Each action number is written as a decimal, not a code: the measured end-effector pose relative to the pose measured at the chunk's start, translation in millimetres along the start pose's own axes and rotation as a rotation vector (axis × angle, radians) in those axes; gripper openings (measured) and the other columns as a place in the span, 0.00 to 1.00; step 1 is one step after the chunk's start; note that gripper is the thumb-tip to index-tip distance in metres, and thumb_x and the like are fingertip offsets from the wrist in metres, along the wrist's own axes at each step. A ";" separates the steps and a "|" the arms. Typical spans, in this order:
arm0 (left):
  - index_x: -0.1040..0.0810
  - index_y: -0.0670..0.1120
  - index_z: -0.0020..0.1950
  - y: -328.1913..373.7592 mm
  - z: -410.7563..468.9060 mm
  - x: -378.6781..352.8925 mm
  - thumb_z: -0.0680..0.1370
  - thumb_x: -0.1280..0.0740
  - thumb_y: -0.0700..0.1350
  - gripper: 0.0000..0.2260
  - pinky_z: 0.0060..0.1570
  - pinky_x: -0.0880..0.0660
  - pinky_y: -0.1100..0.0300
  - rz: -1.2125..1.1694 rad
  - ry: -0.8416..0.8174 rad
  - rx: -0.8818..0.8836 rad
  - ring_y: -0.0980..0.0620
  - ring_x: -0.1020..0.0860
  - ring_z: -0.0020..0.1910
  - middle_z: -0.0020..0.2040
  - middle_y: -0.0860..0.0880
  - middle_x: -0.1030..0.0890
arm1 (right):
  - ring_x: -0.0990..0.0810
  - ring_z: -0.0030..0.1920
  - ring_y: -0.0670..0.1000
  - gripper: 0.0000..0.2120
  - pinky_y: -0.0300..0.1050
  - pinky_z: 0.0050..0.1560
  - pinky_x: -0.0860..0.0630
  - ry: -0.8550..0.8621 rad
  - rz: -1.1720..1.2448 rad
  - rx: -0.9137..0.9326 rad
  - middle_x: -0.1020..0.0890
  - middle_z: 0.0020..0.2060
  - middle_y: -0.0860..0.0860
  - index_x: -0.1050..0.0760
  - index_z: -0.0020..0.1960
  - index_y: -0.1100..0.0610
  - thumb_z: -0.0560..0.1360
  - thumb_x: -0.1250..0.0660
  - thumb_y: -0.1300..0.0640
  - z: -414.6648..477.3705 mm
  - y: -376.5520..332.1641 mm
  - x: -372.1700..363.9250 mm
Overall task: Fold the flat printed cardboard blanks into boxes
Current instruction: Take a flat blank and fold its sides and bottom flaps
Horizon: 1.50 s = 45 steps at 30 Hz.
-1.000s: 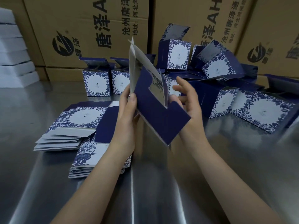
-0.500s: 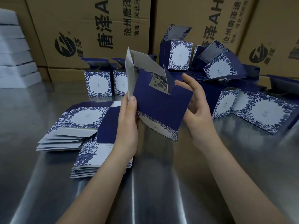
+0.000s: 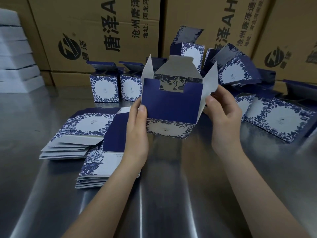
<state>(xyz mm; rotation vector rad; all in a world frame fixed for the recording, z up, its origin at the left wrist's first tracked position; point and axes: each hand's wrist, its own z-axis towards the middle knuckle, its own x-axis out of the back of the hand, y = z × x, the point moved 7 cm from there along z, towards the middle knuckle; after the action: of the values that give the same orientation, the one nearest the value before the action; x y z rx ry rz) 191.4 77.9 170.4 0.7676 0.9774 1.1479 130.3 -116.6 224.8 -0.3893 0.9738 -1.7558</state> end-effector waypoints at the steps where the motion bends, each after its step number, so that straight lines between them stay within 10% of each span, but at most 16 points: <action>1: 0.31 0.52 0.73 -0.3 0.0 0.1 0.79 0.44 0.60 0.25 0.71 0.33 0.45 0.012 0.003 -0.001 0.54 0.27 0.69 0.68 0.54 0.24 | 0.21 0.60 0.58 0.19 0.64 0.62 0.25 0.014 -0.015 0.017 0.20 0.59 0.57 0.26 0.66 0.59 0.75 0.37 0.59 -1.0 -1.1 0.0; 9: 0.31 0.55 0.71 3.3 -3.0 1.3 0.78 0.45 0.58 0.23 0.65 0.29 0.54 0.156 0.054 -0.054 0.61 0.25 0.61 0.63 0.59 0.23 | 0.20 0.48 0.46 0.18 0.48 0.50 0.25 0.012 -0.099 0.207 0.19 0.52 0.44 0.37 0.62 0.49 0.78 0.42 0.66 -7.5 -5.5 -4.6; 14: 0.33 0.57 0.72 6.0 -4.5 2.7 0.77 0.46 0.55 0.23 0.53 0.29 0.64 0.247 0.093 -0.088 0.67 0.25 0.51 0.54 0.63 0.23 | 0.26 0.43 0.40 0.18 0.28 0.48 0.32 -0.030 -0.388 0.359 0.22 0.48 0.42 0.26 0.61 0.53 0.79 0.45 0.70 -13.2 -9.6 -11.8; 22: 0.39 0.54 0.78 7.2 -7.3 -3.3 0.80 0.48 0.53 0.25 0.67 0.40 0.72 0.294 0.060 -0.132 0.66 0.36 0.70 0.74 0.60 0.33 | 0.31 0.72 0.55 0.23 0.53 0.72 0.34 -0.173 -0.520 0.291 0.27 0.68 0.49 0.32 0.71 0.58 0.77 0.38 0.69 -19.8 -2.2 -27.0; 31: 0.46 0.53 0.80 -3.3 -5.1 -12.1 0.78 0.43 0.55 0.31 0.56 0.47 0.86 0.306 -0.021 -0.141 0.86 0.45 0.60 0.61 0.78 0.43 | 0.38 0.75 0.43 0.29 0.33 0.73 0.43 -0.179 -0.467 0.259 0.33 0.71 0.42 0.40 0.74 0.49 0.78 0.41 0.70 -18.9 5.7 -28.5; 45: 0.51 0.67 0.77 17.7 -13.3 -17.3 0.82 0.43 0.49 0.28 0.62 0.43 0.80 0.464 -0.089 -0.360 0.74 0.43 0.71 0.69 0.80 0.44 | 0.44 0.77 0.50 0.25 0.32 0.73 0.47 -0.165 -0.632 0.343 0.40 0.76 0.57 0.31 0.71 0.53 0.77 0.40 0.68 -18.8 -5.7 -30.5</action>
<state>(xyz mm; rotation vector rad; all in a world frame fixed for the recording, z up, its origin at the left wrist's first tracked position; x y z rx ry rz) 170.6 65.9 184.8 0.7618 0.5028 1.6220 126.6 -80.5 223.2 -0.6537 0.4314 -2.3644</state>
